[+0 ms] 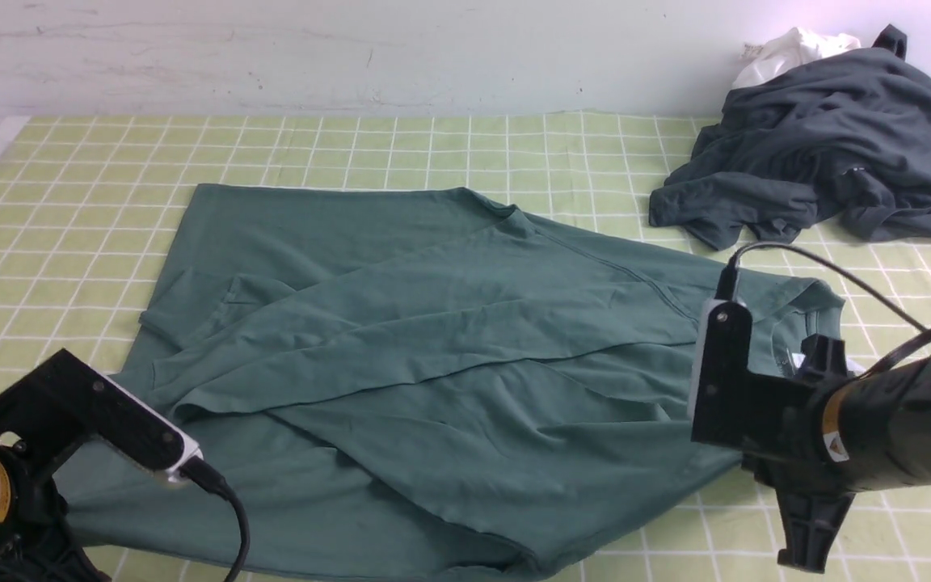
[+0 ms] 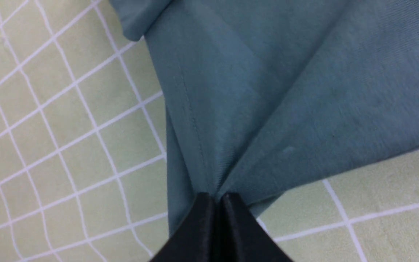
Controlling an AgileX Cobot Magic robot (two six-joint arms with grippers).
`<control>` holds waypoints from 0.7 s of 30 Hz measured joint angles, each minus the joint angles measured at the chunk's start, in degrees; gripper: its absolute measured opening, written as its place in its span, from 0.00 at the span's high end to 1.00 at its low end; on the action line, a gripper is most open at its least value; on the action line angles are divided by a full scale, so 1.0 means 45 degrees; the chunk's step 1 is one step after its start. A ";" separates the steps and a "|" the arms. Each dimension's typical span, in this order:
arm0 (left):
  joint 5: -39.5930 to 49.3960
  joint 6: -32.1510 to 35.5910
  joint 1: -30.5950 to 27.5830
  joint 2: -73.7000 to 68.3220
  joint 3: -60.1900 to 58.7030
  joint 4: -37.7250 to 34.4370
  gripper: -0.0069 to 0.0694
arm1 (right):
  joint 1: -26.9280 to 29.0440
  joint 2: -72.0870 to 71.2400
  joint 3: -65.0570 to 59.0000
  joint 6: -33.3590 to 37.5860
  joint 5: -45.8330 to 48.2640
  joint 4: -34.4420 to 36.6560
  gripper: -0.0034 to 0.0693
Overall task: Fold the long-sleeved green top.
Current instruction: Use both arms simultaneously to clamp the lower edge of the clothing fabric, then use both arms to drag the lower edge of the fabric forward and fold it over the upper edge
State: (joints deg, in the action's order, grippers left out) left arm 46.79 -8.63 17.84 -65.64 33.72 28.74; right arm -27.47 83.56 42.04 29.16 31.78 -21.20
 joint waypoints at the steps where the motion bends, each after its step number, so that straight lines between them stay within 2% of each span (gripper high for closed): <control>1: 0.0277 -0.0217 0.0000 0.0000 0.0232 0.0000 0.91 | 0.0000 -0.0166 0.0010 -0.0201 0.0116 0.0085 0.96; 5: 0.0681 -0.1651 -0.0307 0.0000 0.1470 0.0196 0.91 | 0.0012 -0.0494 0.0637 -0.1534 0.0963 0.0177 0.96; 9: -0.0989 -0.2921 -0.1408 -0.0510 0.3010 0.0542 0.91 | 0.0670 0.0027 0.1847 -0.2896 0.0791 0.0126 0.96; 15: -0.2682 -0.3306 -0.2747 -0.3452 0.5984 0.0582 0.91 | 0.2067 0.2163 0.4443 -0.3755 0.0093 0.0446 0.96; 21: -0.2823 -0.3306 -0.2842 -0.7500 0.9797 0.0626 0.91 | 0.2747 0.4631 0.7296 -0.3730 0.0189 0.0821 0.96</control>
State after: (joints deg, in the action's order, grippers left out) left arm 34.09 -23.51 5.05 -99.39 77.81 31.56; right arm -15.11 104.39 74.87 12.37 32.63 -17.50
